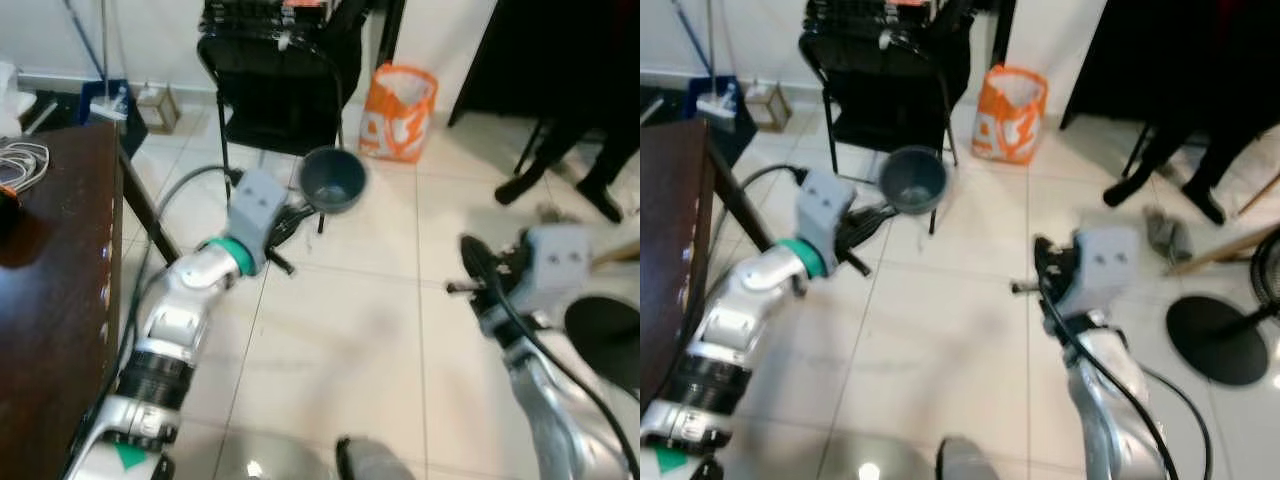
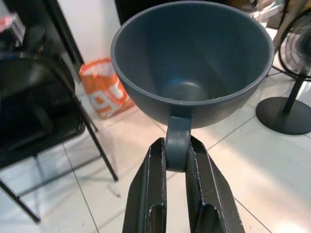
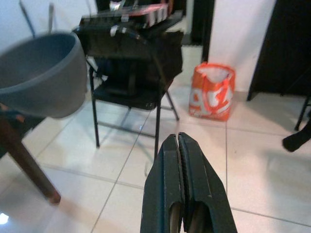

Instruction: Setting the table

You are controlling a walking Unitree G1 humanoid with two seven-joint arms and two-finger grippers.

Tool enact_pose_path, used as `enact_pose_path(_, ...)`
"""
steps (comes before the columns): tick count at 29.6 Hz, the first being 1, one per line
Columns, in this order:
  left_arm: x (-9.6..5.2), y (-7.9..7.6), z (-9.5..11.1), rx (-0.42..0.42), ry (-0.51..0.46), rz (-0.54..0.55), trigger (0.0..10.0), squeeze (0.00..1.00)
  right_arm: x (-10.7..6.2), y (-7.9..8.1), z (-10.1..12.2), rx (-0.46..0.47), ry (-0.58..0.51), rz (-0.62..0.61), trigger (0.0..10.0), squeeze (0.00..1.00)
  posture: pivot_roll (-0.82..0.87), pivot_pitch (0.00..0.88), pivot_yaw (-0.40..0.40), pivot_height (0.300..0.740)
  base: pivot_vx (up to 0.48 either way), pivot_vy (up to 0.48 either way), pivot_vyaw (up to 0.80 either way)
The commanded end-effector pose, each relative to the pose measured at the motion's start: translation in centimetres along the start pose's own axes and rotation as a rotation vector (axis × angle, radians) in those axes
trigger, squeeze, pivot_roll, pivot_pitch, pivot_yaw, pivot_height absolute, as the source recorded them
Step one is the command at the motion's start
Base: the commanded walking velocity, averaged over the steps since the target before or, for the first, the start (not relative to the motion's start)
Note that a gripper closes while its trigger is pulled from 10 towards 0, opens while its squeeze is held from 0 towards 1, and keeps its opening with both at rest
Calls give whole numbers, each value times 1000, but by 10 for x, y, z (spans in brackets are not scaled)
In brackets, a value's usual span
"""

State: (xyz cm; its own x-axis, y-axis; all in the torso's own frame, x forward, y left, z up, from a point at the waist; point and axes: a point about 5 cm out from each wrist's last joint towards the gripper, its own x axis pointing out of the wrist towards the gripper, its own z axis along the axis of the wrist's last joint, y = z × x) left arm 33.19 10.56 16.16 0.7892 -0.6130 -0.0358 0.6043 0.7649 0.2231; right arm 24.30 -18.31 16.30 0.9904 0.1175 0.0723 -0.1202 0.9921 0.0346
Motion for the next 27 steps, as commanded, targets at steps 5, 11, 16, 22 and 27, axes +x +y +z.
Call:
enact_pose_path(5,-2,1,-5,-3,17,7,10000,0,-3,1,-6,9,26,7,10000,0,-73,2,75,740,0,0,-800)
enact_pose_path(11,-2,1,-5,-4,17,6,10000,0,-3,2,-6,9,27,8,10000,0,-73,3,76,740,0,0,-800)
enact_pose_path(16,-2,1,-5,-4,16,4,10000,0,-3,2,-6,10,27,8,10000,0,-74,4,77,740,0,0,-800)
enact_pose_path(22,-1,0,-5,-5,16,3,10000,0,-3,2,-6,10,29,6,10000,0,-74,7,77,740,0,0,-800)
enact_pose_path(27,-1,0,-5,-5,17,3,10000,0,-3,2,-6,11,29,6,10000,0,-73,7,77,740,0,0,-800)
